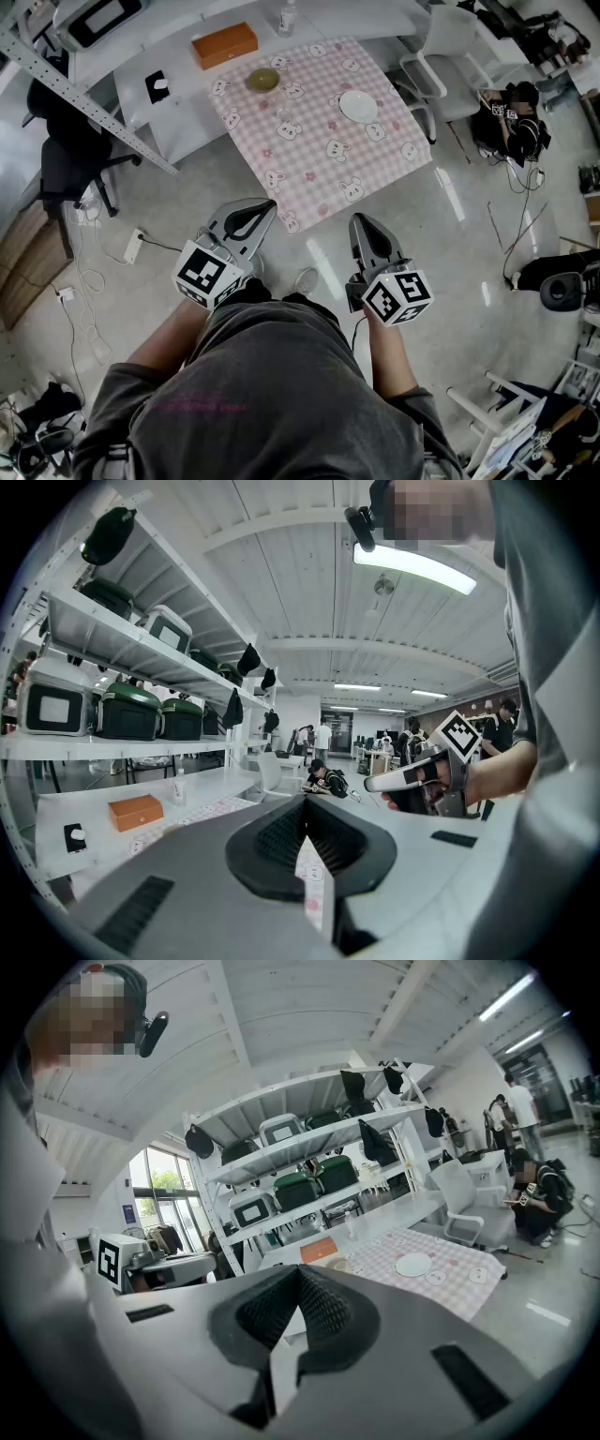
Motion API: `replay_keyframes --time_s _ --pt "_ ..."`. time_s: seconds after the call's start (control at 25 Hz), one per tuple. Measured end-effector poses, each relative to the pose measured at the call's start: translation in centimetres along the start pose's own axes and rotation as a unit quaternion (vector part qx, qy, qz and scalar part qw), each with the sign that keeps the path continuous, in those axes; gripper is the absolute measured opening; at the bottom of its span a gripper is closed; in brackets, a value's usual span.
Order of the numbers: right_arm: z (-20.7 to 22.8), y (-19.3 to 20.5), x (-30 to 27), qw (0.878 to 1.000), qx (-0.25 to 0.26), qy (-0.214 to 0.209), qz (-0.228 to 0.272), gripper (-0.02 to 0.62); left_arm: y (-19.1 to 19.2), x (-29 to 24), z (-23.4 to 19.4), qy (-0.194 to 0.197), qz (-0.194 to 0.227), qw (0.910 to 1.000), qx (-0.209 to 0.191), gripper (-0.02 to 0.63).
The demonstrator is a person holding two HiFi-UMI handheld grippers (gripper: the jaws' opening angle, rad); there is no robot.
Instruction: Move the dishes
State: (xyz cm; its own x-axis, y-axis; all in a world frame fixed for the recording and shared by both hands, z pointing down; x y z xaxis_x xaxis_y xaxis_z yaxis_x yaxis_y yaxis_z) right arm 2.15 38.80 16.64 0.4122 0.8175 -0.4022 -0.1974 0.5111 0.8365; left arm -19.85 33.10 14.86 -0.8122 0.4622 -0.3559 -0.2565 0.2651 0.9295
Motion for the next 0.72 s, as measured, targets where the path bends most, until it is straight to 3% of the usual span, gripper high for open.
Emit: replay_keyframes --time_s 0.72 --pt "0.11 -0.75 -0.03 1.000 0.016 0.001 0.009 0.000 -0.29 -0.73 0.16 0.011 -0.002 0.9999 -0.002 0.002"
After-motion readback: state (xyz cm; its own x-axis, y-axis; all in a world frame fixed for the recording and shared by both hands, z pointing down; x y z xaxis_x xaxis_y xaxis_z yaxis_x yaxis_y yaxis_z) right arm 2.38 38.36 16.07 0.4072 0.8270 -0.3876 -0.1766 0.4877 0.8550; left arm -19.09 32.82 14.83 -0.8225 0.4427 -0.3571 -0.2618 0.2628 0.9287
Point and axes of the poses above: the fingertips, and each gripper's own axes: x backward along the fingers, z to its right, y out of its underside, the point moved 6 cm from there along x, backward along the fingers, and after that the axes turned 10 degrees about -z, right-handed, at the moved point
